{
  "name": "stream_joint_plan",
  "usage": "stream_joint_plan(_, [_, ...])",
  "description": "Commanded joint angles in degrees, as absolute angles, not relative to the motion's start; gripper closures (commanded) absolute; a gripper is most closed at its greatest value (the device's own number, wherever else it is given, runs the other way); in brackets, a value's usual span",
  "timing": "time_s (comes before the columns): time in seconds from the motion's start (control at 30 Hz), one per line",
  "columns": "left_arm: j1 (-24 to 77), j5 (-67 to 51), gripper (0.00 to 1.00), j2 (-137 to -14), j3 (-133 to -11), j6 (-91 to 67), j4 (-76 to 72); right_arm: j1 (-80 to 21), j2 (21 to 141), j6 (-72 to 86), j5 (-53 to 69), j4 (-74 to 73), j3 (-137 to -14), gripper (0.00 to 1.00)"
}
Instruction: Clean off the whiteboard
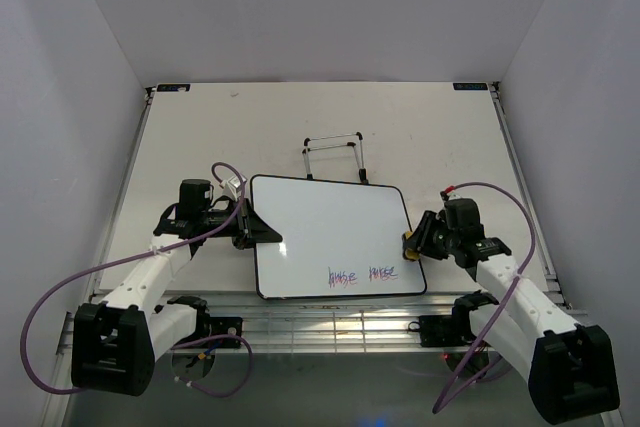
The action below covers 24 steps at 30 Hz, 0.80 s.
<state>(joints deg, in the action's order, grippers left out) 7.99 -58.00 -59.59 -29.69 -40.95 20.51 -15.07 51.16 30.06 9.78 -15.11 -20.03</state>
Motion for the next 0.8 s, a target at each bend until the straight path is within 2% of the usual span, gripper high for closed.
stream_joint_plan(0.0, [8.17,-50.54,1.0,-57.74,-29.88,-34.28,17.05,-14.41,47.04,30.59,3.61,-21.97,-21.26,0.92])
stream_joint_plan(0.2, [8.17,-50.63,1.0,-57.74,-29.79,-34.37,16.96,-14.41,43.68,26.38,-0.71,-28.03,-31.45,0.92])
stream_joint_plan(0.33, [8.17,-50.62,1.0,-58.09,-29.71,-34.54,16.7,-14.41,44.82,20.58,11.13,-27.86,-36.21,0.92])
stream_joint_plan(0.37, [8.09,-50.63,1.0,-58.1,-29.71,-34.54,16.7,-14.5,45.52,19.96,18.56,-27.43,-36.56,0.92])
stream_joint_plan(0.43, [8.17,-50.63,1.0,-58.53,-29.71,-34.54,16.61,-16.25,47.28,19.86,24.49,-26.29,-36.91,0.92])
stream_joint_plan(0.47, [8.17,-50.63,1.0,-58.54,-29.71,-34.54,16.61,-18.35,47.46,20.39,24.0,-25.67,-36.83,0.92])
stream_joint_plan(0.7, [8.09,-50.36,1.0,-58.97,-29.62,-34.63,16.52,-50.92,52.01,26.71,11.79,-16.89,-39.72,0.92])
stream_joint_plan(0.77, [8.17,-50.27,1.0,-59.32,-29.71,-34.63,16.61,-56.05,53.95,27.6,6.96,-14.33,-42.0,0.92])
